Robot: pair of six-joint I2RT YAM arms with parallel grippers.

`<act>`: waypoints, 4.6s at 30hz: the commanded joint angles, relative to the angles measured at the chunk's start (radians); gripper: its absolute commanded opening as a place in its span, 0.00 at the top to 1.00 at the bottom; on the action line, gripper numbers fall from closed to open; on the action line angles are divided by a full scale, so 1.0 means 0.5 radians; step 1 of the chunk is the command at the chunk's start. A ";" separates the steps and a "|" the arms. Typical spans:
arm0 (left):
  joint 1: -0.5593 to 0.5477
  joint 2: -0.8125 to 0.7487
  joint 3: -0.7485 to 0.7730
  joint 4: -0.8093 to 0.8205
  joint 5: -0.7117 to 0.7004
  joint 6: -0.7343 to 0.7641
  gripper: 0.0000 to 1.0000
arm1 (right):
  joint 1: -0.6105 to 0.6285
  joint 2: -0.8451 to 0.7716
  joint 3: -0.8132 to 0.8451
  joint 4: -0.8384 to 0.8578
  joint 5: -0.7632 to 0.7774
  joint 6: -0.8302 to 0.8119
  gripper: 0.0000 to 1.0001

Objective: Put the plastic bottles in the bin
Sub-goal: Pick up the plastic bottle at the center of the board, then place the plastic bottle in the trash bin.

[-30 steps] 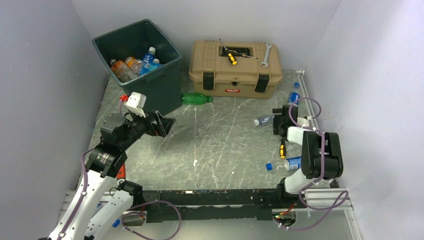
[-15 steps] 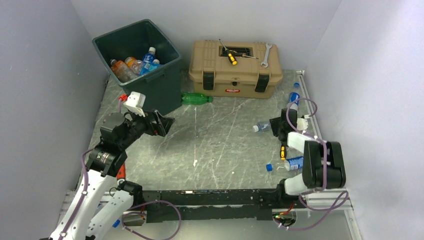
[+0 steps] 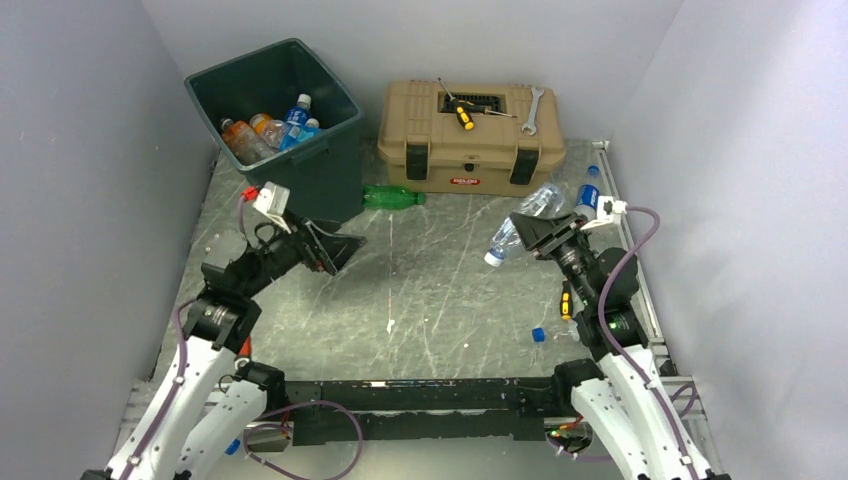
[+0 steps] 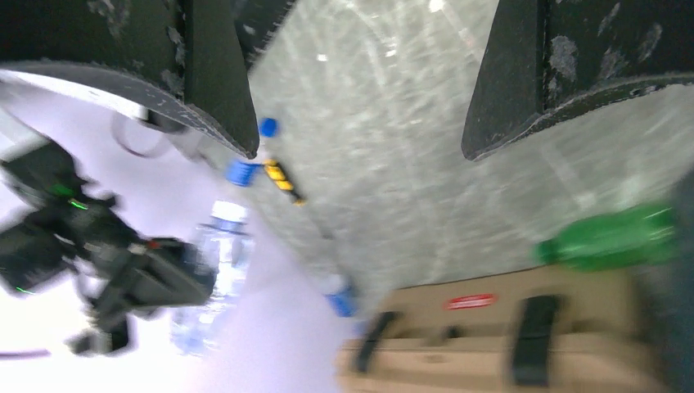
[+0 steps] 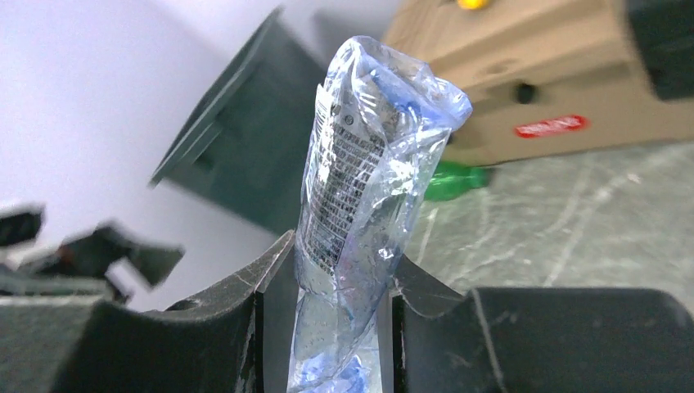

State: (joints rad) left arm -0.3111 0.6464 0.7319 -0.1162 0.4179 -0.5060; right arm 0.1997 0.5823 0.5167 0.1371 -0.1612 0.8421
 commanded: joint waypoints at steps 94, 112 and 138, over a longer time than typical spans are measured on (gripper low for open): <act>0.054 1.236 2.168 -0.906 -1.329 0.755 1.00 | 0.723 -0.478 0.442 -1.013 0.663 -0.735 0.00; 0.616 2.162 2.572 -0.817 -0.326 0.506 1.00 | 0.722 -0.613 0.047 -0.986 0.506 -0.534 0.00; 0.052 0.915 1.596 -0.401 -0.534 0.795 0.01 | 0.722 -0.388 0.385 -1.291 1.166 -0.544 0.00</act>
State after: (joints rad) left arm -0.2127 1.2541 1.6493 -0.3771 0.0910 -0.2043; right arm 0.5564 0.3351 0.6178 -0.4484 0.2604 0.5617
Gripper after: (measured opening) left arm 0.994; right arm 0.994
